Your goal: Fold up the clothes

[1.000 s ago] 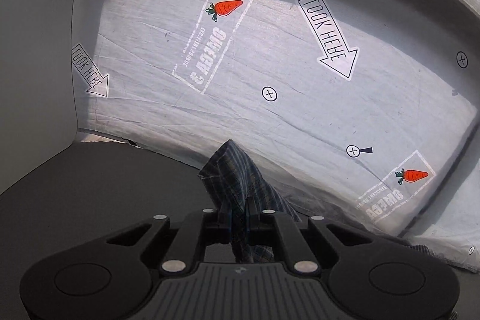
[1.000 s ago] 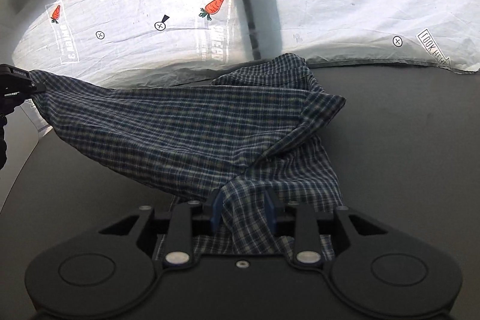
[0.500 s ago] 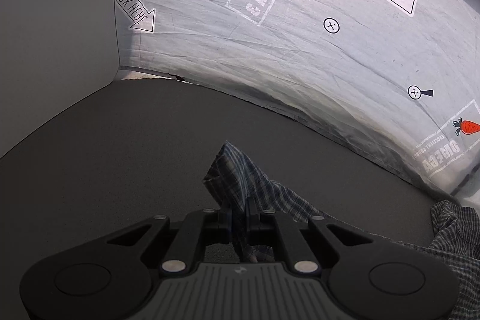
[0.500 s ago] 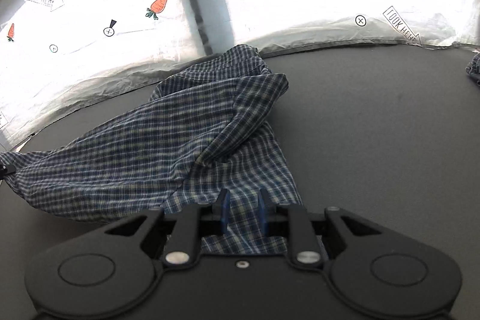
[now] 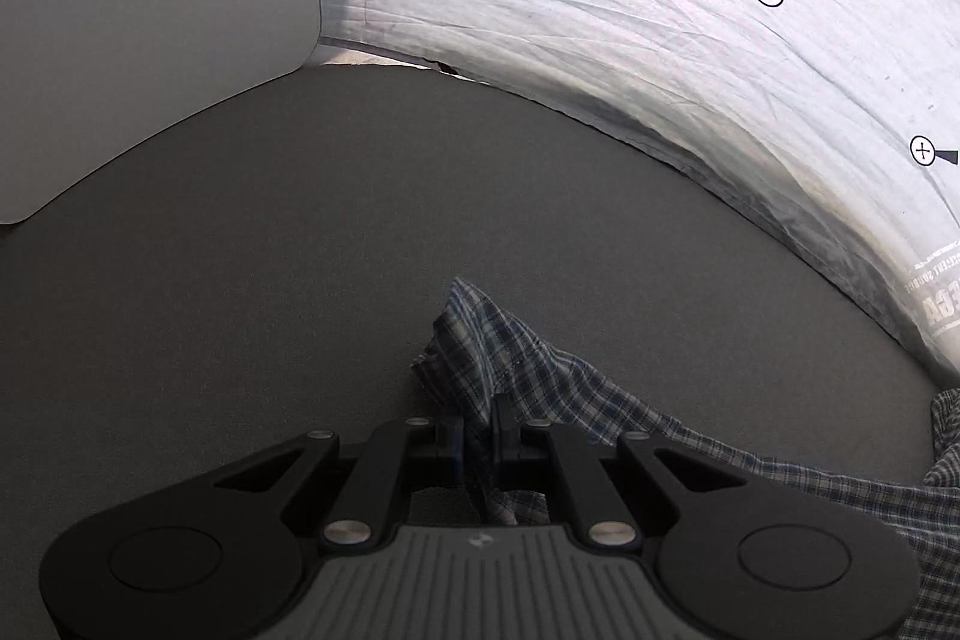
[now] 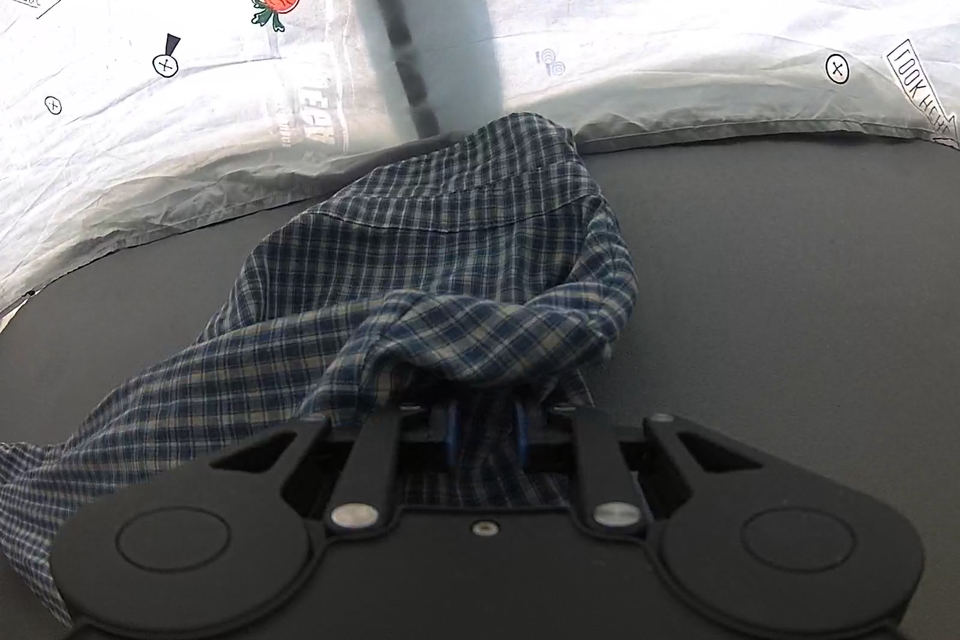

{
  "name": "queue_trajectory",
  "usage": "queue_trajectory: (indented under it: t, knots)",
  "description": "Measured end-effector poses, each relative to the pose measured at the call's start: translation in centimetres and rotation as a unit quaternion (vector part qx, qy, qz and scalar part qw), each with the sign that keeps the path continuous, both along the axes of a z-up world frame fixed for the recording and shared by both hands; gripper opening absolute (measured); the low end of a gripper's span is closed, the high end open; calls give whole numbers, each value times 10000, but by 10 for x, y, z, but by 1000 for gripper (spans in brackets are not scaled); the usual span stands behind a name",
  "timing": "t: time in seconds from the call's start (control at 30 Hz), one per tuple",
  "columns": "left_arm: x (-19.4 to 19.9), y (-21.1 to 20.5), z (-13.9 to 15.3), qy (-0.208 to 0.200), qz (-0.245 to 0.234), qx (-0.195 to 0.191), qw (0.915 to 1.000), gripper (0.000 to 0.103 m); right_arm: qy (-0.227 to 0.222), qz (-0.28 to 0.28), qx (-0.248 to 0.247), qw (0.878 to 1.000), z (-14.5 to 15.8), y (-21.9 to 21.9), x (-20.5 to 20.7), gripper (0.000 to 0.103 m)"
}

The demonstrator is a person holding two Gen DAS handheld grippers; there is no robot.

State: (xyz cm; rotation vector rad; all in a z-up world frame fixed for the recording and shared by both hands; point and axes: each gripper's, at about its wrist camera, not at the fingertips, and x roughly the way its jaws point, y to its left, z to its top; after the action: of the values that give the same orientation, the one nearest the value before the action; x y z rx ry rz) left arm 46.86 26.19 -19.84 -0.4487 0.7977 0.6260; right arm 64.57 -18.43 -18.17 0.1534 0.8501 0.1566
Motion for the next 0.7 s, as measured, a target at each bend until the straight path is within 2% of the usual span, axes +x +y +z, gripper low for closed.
queue_trajectory:
  t: [0.17, 0.3, 0.4, 0.57, 0.7]
  knots:
    - [1, -3, -1, 88, -13, 57, 9999, 9, 96, -153, -75, 9998, -17, -4, 38, 17]
    - [0, -15, 11, -59, -194, 149, 9997, 9, 54, -379, -2, 9993, -6, -24, 30, 21]
    - [-1, -28, 24, -238, -408, 226, 9986, 9, -24, -467, -57, 9989, 6, -39, 5, 24]
    - [-5, -52, 47, -547, -809, 359, 9946, 9, 25, -580, -183, 9981, 20, -70, -65, 24]
    - [-16, -106, 71, -885, -1637, 349, 9819, 9, 104, -719, -116, 9973, 24, -90, -131, 25]
